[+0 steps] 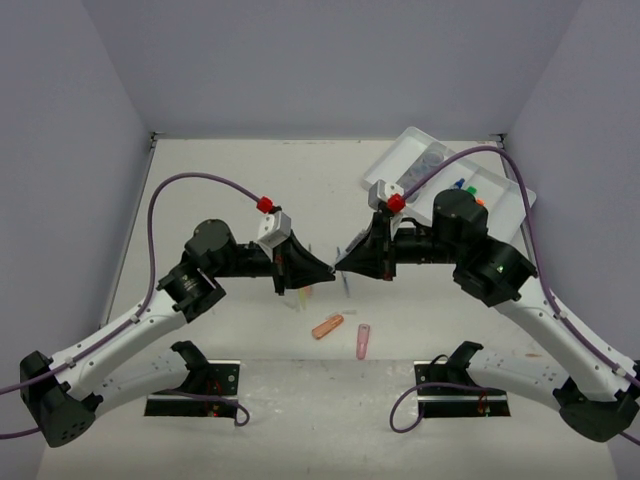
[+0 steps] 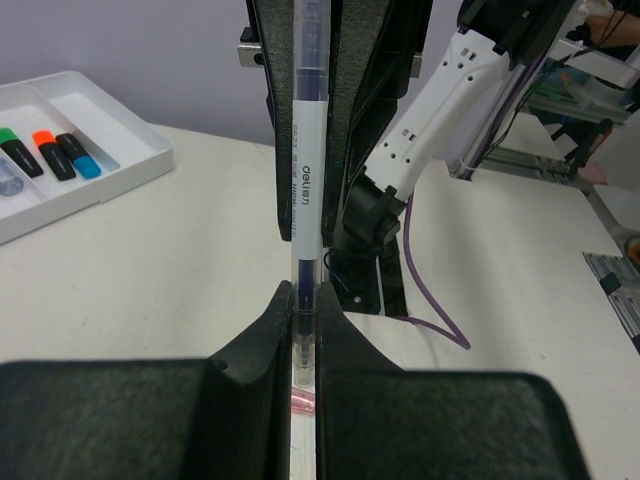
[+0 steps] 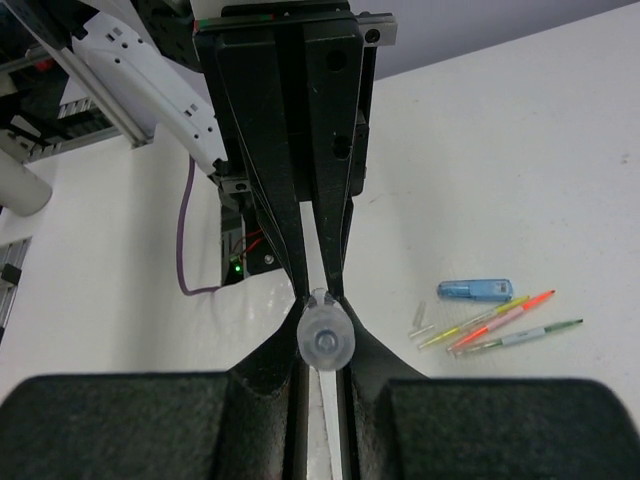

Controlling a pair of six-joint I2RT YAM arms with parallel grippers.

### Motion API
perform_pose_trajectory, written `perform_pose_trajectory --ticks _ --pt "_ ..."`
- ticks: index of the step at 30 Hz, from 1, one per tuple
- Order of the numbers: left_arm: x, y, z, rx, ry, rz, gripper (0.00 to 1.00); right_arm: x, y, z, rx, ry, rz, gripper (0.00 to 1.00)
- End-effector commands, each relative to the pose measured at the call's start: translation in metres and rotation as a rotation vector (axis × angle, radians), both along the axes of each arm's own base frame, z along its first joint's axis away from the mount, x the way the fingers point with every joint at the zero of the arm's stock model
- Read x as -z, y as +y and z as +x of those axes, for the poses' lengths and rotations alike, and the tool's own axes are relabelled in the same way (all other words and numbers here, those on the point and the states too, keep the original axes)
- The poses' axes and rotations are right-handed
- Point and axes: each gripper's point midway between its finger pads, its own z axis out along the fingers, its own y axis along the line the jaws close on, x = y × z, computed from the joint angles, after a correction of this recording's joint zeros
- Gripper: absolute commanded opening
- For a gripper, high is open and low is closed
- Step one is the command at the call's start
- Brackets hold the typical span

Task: Sort the stationery into containers
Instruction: Close the pen cap on the pen.

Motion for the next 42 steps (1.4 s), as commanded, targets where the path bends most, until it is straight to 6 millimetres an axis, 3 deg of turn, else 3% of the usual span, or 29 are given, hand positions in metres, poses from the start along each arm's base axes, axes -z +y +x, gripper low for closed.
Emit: perform_pose_trajectory --ticks 1,6,10,13,17,20,23,25,28,30,31,32,35,38,42 --pt "-0.019 -0.002 0.001 -0.016 -0.017 -0.081 0.00 -0.021 0.007 0.001 -0.009 -0.048 0.106 0.38" --pt "-0.026 0.000 0.001 -0.033 0.007 -0.142 0.00 -0.029 0.008 -0.002 0.002 -0.050 0.202 0.54" --pt "-0.033 0.002 0.002 -0.052 0.033 -0.198 0.00 -0.037 0.008 0.002 0.037 -0.026 0.276 0.48" --pt "-0.034 0.002 0.001 -0.049 0.055 -0.218 0.00 -0.053 0.005 0.007 0.088 -0.032 0.367 0.50" --pt "-0.034 -0.001 0.002 -0.043 0.071 -0.222 0.00 -0.060 0.008 0.015 0.119 -0.023 0.381 0.47" --pt "-0.033 -0.003 0.001 -0.036 0.083 -0.222 0.00 -0.059 0.014 0.019 0.112 -0.006 0.388 0.38" --pt "-0.033 -0.004 0.002 -0.038 0.090 -0.223 0.00 -0.060 0.016 0.023 0.118 -0.007 0.387 0.13" --pt "-0.033 -0.004 0.002 -0.040 0.093 -0.224 0.00 -0.059 0.017 0.023 0.117 -0.006 0.386 0.04" --pt "-0.036 -0.004 0.003 -0.048 0.095 -0.223 0.00 -0.057 0.017 0.025 0.129 -0.009 0.385 0.00" --pt "-0.034 -0.003 0.005 -0.062 0.103 -0.207 0.23 -0.053 0.016 0.027 0.135 -0.020 0.372 0.00" --pt "-0.033 -0.003 0.008 -0.075 0.105 -0.193 0.45 -0.051 0.016 0.027 0.137 -0.021 0.361 0.00" --pt "-0.035 -0.003 0.009 -0.084 0.091 -0.194 0.60 -0.049 0.015 0.028 0.143 -0.017 0.354 0.00" --pt "-0.034 0.000 0.016 -0.135 0.075 -0.156 0.92 -0.044 0.010 0.034 0.194 -0.016 0.325 0.00" --pt "-0.036 0.009 0.022 -0.206 0.057 -0.130 1.00 -0.045 -0.002 0.042 0.274 0.018 0.322 0.00" --pt "-0.042 0.022 0.030 -0.305 0.051 -0.108 1.00 -0.050 -0.012 0.046 0.344 0.060 0.342 0.00"
